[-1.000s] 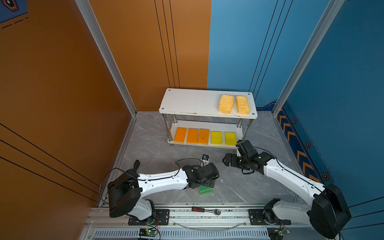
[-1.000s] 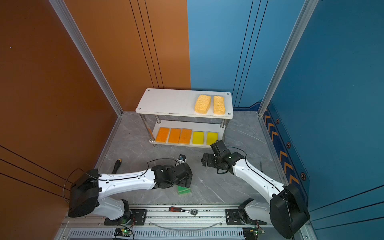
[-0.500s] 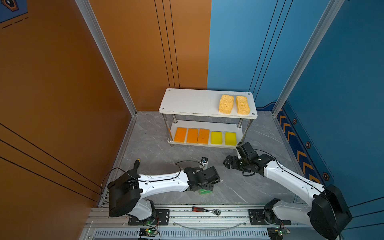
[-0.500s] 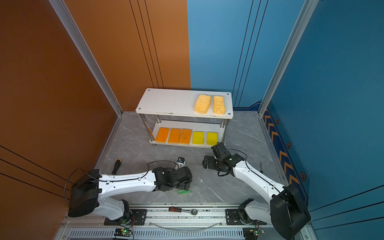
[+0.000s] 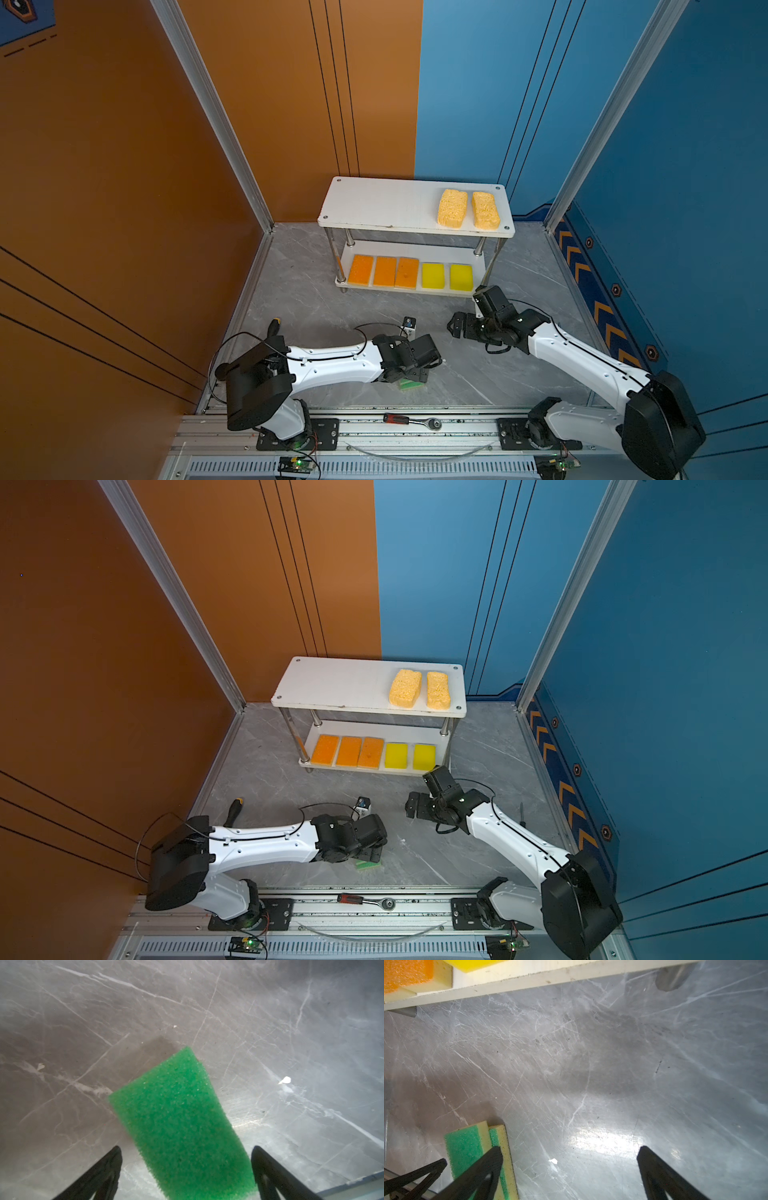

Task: Place and organize the cleaning sponges onto the shelf
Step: 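Lower the left gripper onto the green scrub sponge and close it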

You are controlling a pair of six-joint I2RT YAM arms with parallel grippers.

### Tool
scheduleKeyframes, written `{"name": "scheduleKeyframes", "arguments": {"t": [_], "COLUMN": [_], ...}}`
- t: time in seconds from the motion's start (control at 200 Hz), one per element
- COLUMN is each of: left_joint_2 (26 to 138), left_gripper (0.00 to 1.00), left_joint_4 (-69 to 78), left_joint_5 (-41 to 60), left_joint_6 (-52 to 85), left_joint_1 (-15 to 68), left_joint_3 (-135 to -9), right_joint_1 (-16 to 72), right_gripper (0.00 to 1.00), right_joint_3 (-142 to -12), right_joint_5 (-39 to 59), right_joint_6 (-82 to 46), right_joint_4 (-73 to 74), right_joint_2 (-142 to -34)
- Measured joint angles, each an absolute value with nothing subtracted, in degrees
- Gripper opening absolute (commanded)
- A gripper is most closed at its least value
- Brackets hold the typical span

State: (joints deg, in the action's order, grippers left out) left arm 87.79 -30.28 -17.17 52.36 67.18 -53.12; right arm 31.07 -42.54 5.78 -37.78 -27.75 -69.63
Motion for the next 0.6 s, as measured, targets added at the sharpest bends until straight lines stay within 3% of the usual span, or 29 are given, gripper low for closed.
{"name": "scheduleKeyframes", "arguments": {"t": [0.486, 0.601], "left_joint_2": [89.3, 89.8], "left_gripper": [0.94, 0.80], "left_joint_4": [-25.0, -24.0], "left_joint_5": [-14.0, -13.6], "left_joint_6": [52.3, 52.2], "left_joint_1": [64.4, 63.7], "left_joint_3": [-50.4, -50.2], "right_joint_1": [31.1, 31.1], "right_gripper": [1.00, 1.00], "right_joint_3": [-42.5, -42.5], "right_joint_5": [5.8, 5.8], "right_joint_6": [-37.8, -37.8], "right_joint_4": [-27.4, -27.4], "right_joint_2": [-70.3, -70.3]}}
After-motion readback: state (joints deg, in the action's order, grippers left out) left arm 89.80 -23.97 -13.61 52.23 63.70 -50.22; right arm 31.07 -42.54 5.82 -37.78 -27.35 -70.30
